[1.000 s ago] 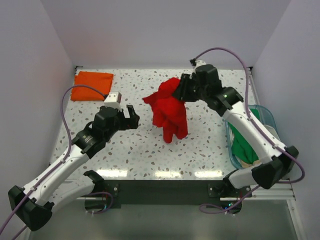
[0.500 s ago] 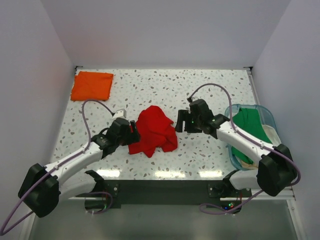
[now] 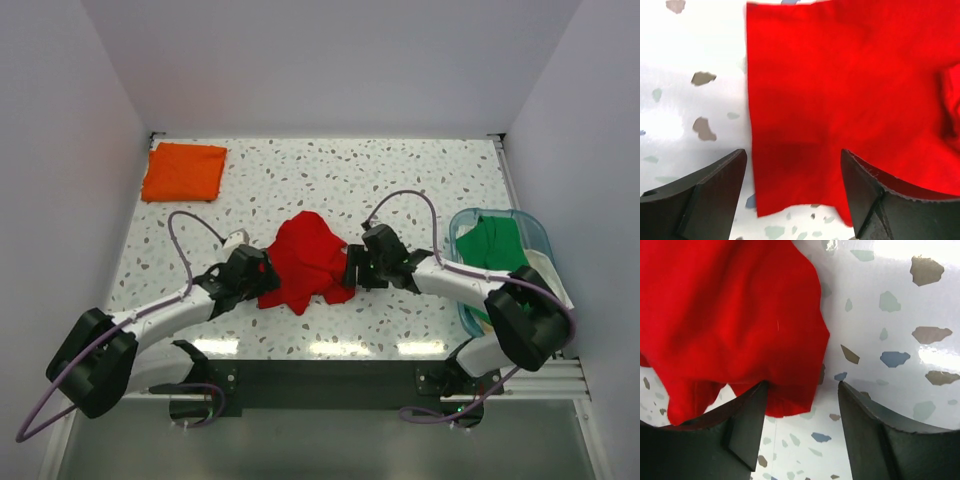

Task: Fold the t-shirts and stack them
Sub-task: Flatten the tshirt out

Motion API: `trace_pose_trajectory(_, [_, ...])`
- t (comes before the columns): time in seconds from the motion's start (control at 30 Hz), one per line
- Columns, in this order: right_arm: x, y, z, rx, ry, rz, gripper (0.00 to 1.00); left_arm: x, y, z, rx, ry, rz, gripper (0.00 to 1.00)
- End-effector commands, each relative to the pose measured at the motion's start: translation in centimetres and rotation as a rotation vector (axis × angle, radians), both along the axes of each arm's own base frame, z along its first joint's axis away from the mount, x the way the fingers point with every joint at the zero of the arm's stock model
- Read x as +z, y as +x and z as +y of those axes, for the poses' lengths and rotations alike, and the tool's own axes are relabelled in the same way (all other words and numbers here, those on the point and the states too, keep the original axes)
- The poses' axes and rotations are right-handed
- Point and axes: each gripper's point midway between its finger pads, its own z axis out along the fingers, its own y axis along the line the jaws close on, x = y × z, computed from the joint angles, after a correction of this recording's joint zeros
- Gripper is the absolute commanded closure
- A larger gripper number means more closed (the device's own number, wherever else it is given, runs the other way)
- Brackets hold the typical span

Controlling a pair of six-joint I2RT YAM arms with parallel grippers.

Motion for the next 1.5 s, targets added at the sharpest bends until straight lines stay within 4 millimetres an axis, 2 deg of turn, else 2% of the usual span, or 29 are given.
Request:
trace_pose_trajectory(0.0, [0.6,1.7,1.7,-0.022,0.060,-0.047,0.39,-1.9,0.0,0.1,0.030,0.007,0.026,0.21])
trace_pose_trajectory(0.1, [0.6,2.3,1.8,-0.035,0.048,-0.053,0.51,-2.3,0.3,-0.5,0.016,-0.005,0.026,0.34])
trace_pose_trajectory(0.2, [1.5,2.9,1.5,-0.054,0.024,-0.078,0.66,-2.0,1.0,-0.6,0.021,0.006,0.018,0.57])
trace_pose_trajectory(0.23, [2.0,3.2,1.3,-0.055,0.012,-0.082,0.70,-1.1,1.7,-0.9,0.023,0.005,-0.002,0.72])
trace_pose_trajectory(0.27, [2.4,3.4,1.3,-0.056,0.006,-0.089,0.78,-0.7,2.2,-0.6,0.036,0.023,-0.015,0.77])
trace_pose_trajectory(0.3, [2.8,3.7,1.1,-0.062,-0.003,-0.101,0.82,-0.3,2.3,-0.4,0.040,0.038,-0.019,0.82])
trace_pose_trajectory(0.33, [3.6,4.4,0.8,-0.073,-0.034,-0.123,0.92,0.7,3.0,-0.5,0.044,0.047,-0.042,0.92])
trace_pose_trajectory(0.4, [4.4,5.2,0.1,-0.088,-0.072,-0.134,0.98,1.9,3.4,0.7,0.077,0.095,-0.058,1.00])
trace_pose_trajectory(0.47, [6.5,7.1,-0.2,-0.105,-0.079,-0.177,1.00,4.1,4.4,1.4,0.110,0.114,-0.102,1.00])
trace_pose_trajectory(0.5, [7.0,8.3,-1.1,-0.132,-0.080,-0.181,1.00,5.4,4.3,2.0,0.119,0.117,-0.124,1.00])
trace_pose_trajectory(0.57, [9.2,10.6,-1.5,-0.148,-0.060,-0.212,1.00,8.1,4.6,3.2,0.156,0.099,-0.182,1.00])
trace_pose_trajectory(0.6, [10.0,12.0,-2.8,-0.186,-0.060,-0.222,1.00,9.1,4.7,3.7,0.169,0.091,-0.205,1.00])
trace_pose_trajectory(0.7, [13.1,15.5,-3.4,-0.209,-0.043,-0.264,1.00,12.7,5.1,7.2,0.241,0.086,-0.284,1.00])
trace_pose_trajectory(0.73, [14.8,16.8,-3.2,-0.207,-0.041,-0.290,1.00,14.1,5.2,7.8,0.253,0.084,-0.316,1.00])
trace_pose_trajectory(0.77, [15.7,17.6,-3.2,-0.209,-0.038,-0.305,1.00,15.2,5.3,8.6,0.274,0.094,-0.347,1.00])
trace_pose_trajectory(0.8, [16.5,18.1,-3.1,-0.203,-0.033,-0.316,1.00,17.6,5.4,9.5,0.298,0.099,-0.397,1.00])
trace_pose_trajectory(0.83, [18.4,19.1,-2.8,-0.203,-0.021,-0.355,1.00,18.8,5.3,10.1,0.317,0.109,-0.419,1.00])
trace_pose_trajectory(0.9, [20.5,19.8,-3.3,-0.225,-0.031,-0.389,1.00,21.1,5.2,11.4,0.361,0.139,-0.463,1.00])
trace_pose_trajectory(0.93, [22.7,20.2,-3.5,-0.231,-0.025,-0.432,1.00,23.5,5.3,11.7,0.373,0.136,-0.507,1.00])
trace_pose_trajectory(1.0, [24.6,20.3,-4.3,-0.246,-0.037,-0.467,1.00,26.0,5.2,12.4,0.390,0.152,-0.562,1.00])
trace_pose_trajectory(1.03, [26.4,20.5,-4.6,-0.247,-0.039,-0.505,1.00,28.1,5.1,12.7,0.407,0.144,-0.602,1.00])
trace_pose_trajectory(1.07, [27.8,20.3,-5.4,-0.265,-0.040,-0.535,1.00,29.1,4.8,13.2,0.427,0.155,-0.622,1.00])
trace_pose_trajectory(1.1, [29.2,20.2,-5.9,-0.275,-0.037,-0.564,1.00,31.2,4.5,13.6,0.434,0.153,-0.665,1.00])
trace_pose_trajectory(1.17, [31.1,19.9,-6.9,-0.291,-0.041,-0.608,1.00,33.4,3.6,14.5,0.468,0.149,-0.716,1.00])
trace_pose_trajectory(1.2, [32.9,19.6,-7.7,-0.308,-0.031,-0.640,1.00,34.8,3.1,14.9,0.475,0.149,-0.750,1.00])
trace_pose_trajectory(1.27, [34.6,19.2,-8.9,-0.335,-0.042,-0.672,1.00,36.4,2.2,15.6,0.499,0.147,-0.790,1.00])
trace_pose_trajectory(1.3, [36.2,18.5,-9.5,-0.345,-0.035,-0.699,1.00,37.6,1.8,15.9,0.504,0.147,-0.813,1.00])
trace_pose_trajectory(1.4, [38.8,17.3,-10.3,-0.365,-0.013,-0.757,1.00,39.6,0.9,16.7,0.526,0.159,-0.861,1.00])
trace_pose_trajectory(1.47, [39.7,17.0,-10.4,-0.365,-0.004,-0.769,1.00,40.2,1.0,16.8,0.529,0.160,-0.877,1.00])
